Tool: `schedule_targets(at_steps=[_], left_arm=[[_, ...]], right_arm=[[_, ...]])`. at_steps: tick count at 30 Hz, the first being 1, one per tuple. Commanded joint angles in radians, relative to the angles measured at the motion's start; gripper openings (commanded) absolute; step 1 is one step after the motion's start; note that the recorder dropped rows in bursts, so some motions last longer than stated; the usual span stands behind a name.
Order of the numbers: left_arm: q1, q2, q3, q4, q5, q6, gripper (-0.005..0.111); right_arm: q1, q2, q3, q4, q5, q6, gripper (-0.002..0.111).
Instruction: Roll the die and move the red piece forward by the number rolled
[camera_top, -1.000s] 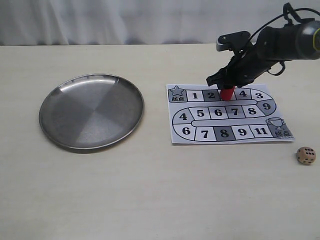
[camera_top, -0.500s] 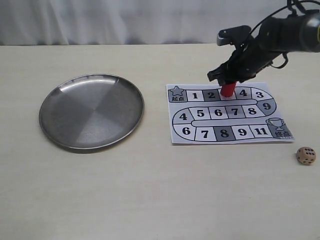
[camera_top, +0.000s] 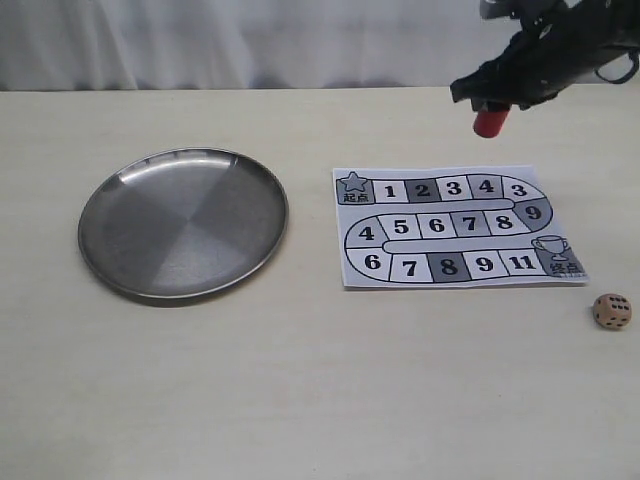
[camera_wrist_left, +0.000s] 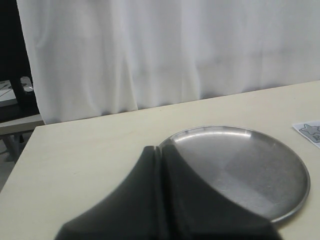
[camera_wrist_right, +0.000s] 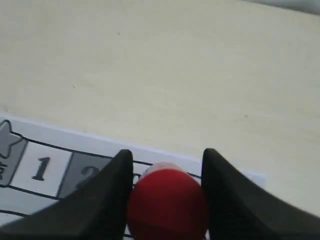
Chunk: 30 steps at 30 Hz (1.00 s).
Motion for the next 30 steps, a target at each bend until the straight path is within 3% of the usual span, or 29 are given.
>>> schedule_targets(at_steps=[1, 7, 18, 30], left_arm=[[-0.008, -0.001, 0.002, -0.002, -0.01, -0.001, 0.0], [-0.008, -0.001, 0.002, -0.002, -0.01, -0.001, 0.0], [-0.008, -0.001, 0.002, -0.002, -0.01, -0.001, 0.0], [-0.008, -0.001, 0.002, -0.002, -0.01, -0.001, 0.0]], right_arm=[[-0.045, 0.086, 0.047, -0.007, -0.068, 0.009, 0.004], [-0.047, 0.217, 0.061, 0.027, -0.085, 0.009, 0.004], [-0.047, 0.216, 0.059, 0.029, -0.062, 0.009, 0.004], [-0.047, -0.021, 0.059, 0.019, -0.047, 0.009, 0.004]])
